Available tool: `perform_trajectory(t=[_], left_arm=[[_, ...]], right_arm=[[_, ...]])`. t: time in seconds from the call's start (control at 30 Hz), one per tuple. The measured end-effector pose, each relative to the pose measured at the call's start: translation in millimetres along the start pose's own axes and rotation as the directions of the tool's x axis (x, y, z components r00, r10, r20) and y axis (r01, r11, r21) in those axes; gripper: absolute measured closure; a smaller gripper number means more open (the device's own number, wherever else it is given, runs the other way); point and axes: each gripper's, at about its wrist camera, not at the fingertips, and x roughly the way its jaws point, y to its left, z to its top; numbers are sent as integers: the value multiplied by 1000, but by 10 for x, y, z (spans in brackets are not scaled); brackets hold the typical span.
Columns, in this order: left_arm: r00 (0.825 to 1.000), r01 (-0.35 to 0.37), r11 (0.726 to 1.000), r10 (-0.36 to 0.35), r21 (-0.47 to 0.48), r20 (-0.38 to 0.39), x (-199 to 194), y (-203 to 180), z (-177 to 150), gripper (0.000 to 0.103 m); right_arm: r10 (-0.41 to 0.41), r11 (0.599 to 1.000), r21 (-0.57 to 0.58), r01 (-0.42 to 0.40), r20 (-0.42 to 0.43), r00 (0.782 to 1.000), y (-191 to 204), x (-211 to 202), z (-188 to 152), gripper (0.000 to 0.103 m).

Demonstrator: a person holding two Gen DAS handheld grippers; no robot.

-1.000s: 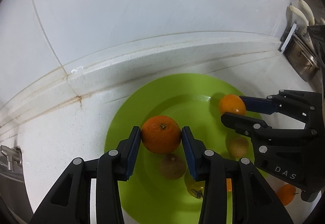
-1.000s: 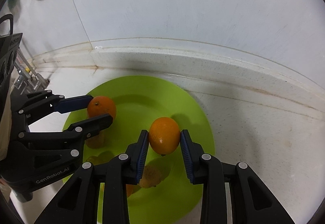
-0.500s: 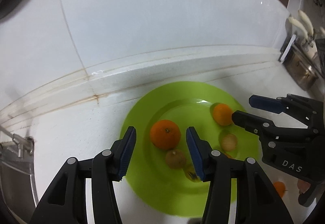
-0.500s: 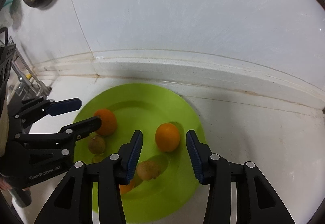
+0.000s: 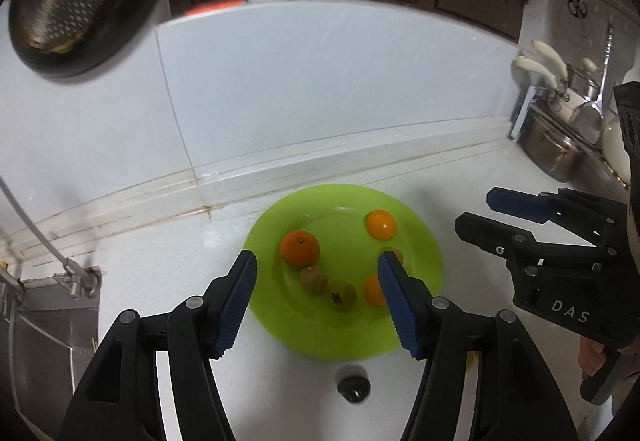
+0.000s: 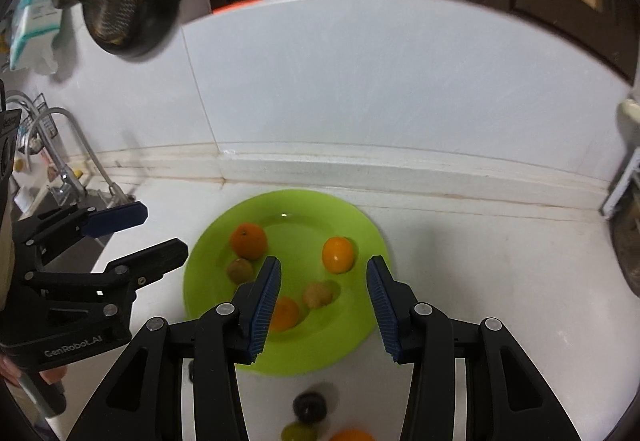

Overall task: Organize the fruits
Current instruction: 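Move both open tools back toward the loose fruits on the counter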

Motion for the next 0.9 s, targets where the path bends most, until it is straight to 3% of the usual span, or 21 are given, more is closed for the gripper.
perform_trajectory(t=[0.43, 0.9], left_arm=[[996, 21, 999, -24, 43, 88, -637, -115, -395, 36], [999, 21, 995, -24, 102, 33, -558, -215, -911, 34]], right_arm=[[-82, 996, 28, 79, 134, 988, 251, -738, -417, 57], [-203, 967, 173, 186, 80, 976, 142, -828, -1009, 57]])
